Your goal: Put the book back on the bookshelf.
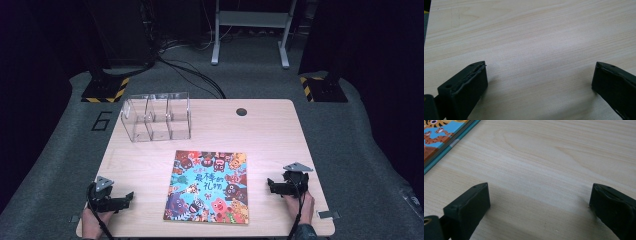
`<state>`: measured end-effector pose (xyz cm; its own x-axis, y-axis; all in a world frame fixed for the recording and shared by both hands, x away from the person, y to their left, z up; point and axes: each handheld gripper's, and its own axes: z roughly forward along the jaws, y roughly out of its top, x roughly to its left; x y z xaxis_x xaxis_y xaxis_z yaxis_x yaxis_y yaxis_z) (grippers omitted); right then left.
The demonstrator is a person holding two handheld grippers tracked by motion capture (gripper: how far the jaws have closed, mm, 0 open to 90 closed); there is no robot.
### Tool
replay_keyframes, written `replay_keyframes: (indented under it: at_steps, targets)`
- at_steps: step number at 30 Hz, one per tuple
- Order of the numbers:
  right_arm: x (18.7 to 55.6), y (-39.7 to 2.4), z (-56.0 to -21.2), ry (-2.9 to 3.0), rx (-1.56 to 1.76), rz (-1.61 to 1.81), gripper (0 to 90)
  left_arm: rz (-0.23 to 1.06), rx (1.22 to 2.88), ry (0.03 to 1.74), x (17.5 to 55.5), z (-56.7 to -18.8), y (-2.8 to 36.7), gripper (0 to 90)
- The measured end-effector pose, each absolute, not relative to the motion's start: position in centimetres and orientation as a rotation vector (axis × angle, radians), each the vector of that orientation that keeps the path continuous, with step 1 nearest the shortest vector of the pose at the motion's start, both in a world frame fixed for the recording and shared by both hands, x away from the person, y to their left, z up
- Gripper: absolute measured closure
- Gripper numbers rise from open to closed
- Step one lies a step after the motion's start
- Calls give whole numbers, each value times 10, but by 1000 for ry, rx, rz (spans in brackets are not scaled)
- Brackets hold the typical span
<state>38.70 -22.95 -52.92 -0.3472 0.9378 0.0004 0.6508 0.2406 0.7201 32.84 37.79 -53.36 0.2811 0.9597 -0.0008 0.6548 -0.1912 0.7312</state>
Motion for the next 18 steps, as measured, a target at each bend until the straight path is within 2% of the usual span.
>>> replay_keyframes:
  at_steps: [10, 18]
  targets:
    - [390, -230, -527, 2081, 1480, 909, 0, 626, 1933, 1443, 329, -533, 378, 3]
    - [384, -222, -504, 2097, 1480, 955, 0, 608, 1951, 1458, 332, -528, 374, 1]
